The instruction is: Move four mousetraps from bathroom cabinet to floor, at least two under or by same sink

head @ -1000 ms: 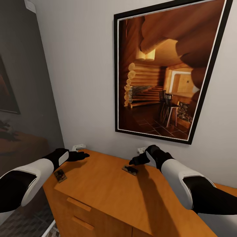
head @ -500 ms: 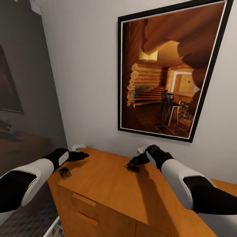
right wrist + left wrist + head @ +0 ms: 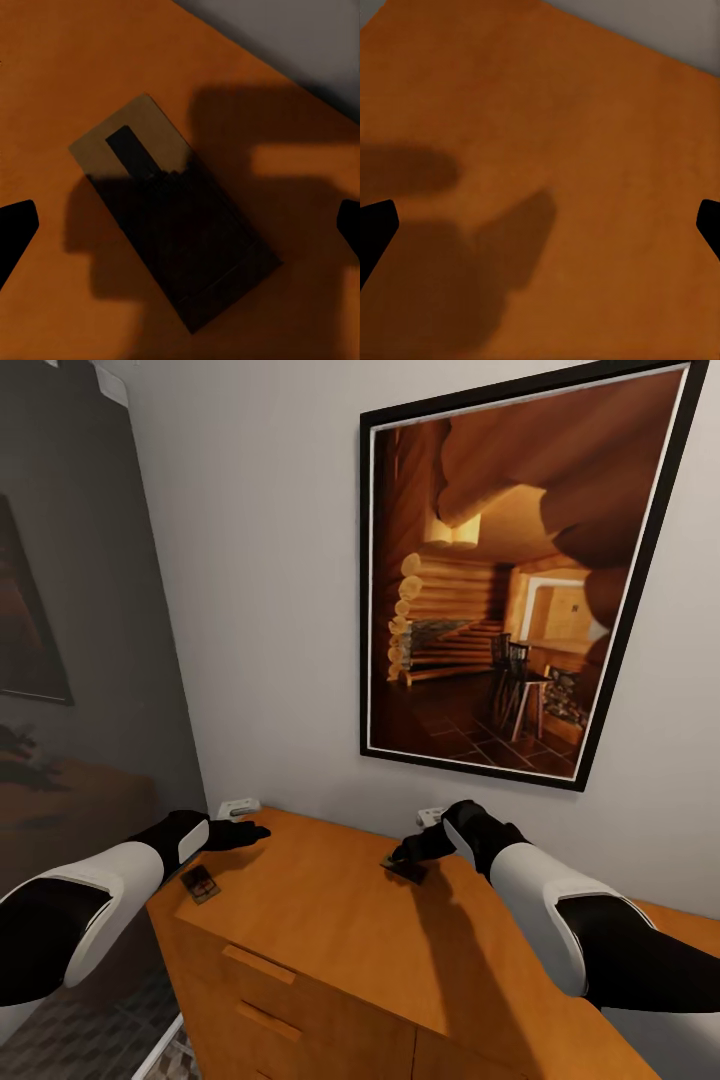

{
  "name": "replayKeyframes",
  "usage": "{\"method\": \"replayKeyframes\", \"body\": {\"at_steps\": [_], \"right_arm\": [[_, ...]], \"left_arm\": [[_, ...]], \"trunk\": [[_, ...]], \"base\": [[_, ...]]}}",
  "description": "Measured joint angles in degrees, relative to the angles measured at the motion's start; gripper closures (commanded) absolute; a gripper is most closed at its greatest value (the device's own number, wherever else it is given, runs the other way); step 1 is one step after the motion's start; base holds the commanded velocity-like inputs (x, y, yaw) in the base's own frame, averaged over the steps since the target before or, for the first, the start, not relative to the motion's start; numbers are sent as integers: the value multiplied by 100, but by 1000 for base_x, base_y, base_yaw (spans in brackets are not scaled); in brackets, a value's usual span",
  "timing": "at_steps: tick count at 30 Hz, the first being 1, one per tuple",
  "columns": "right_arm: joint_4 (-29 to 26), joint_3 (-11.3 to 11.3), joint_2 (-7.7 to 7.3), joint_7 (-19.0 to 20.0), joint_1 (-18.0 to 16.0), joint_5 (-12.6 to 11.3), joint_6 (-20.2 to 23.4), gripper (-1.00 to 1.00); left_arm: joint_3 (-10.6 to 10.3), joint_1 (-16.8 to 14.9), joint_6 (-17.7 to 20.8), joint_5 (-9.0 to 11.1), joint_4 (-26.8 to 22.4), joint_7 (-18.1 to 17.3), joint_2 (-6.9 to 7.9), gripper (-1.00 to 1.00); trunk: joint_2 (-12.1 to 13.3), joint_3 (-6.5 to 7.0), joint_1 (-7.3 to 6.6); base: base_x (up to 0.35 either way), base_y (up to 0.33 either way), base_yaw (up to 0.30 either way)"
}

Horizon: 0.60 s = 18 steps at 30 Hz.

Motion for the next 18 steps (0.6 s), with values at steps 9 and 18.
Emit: {"method": "replayKeyframes", "body": {"at_steps": [9, 18], "right_arm": [[0, 0, -10, 0, -3, 0, -8, -100], [0, 6, -21, 0, -3, 0, -12, -100]], "left_arm": [[0, 0, 0, 0, 0, 0, 0, -100], [0, 0, 0, -1, 0, 0, 0, -100]], "trunk": [[0, 0, 0], [0, 0, 0]], "base": [[-1, 1, 0], [0, 0, 0]]}}
